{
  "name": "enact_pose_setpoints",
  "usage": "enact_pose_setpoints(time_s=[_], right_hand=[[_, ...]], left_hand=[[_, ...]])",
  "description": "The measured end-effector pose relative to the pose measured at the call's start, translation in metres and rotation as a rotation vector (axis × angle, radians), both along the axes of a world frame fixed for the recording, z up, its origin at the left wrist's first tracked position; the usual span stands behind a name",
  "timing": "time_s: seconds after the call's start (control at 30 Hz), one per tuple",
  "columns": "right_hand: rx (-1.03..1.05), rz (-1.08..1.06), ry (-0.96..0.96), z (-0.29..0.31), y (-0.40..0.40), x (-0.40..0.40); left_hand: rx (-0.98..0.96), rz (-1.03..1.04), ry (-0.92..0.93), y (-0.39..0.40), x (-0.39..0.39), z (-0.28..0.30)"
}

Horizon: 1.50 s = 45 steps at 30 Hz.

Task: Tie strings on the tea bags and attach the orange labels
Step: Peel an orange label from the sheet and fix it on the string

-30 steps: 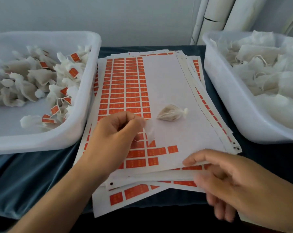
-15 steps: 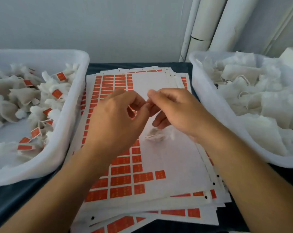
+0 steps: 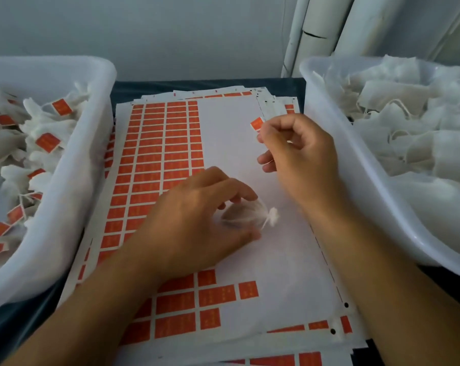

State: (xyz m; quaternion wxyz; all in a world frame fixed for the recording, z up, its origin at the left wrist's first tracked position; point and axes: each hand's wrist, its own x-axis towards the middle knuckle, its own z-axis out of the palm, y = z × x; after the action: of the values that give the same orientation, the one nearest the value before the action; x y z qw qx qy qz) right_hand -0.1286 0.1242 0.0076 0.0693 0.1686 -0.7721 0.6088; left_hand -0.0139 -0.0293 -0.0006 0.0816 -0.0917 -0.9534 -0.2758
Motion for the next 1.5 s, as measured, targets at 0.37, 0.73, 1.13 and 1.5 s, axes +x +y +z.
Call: enact_pose_setpoints(time_s=[0.37,0.73,1.13,1.5], right_hand=[[-0.003,0.0,0.047,-0.001,0.002,0.002],[0.0,-0.004,0.05,-0.002,0.001,0.001],[0.0,-0.005,0.061,-0.002,0.001,0.001],[-0.012,0.028,0.065,0.001,0.003,0.002]], left_hand=[[0.022,-0.045,-0.016,0.018,0.016,0.009],[0.274,-0.065,-0.103,0.019,0.021,0.005],[-0.092,-0.181,0.228,0.022,0.005,-0.009],[0.412,0.029,0.18,0.013,0.001,-0.004]])
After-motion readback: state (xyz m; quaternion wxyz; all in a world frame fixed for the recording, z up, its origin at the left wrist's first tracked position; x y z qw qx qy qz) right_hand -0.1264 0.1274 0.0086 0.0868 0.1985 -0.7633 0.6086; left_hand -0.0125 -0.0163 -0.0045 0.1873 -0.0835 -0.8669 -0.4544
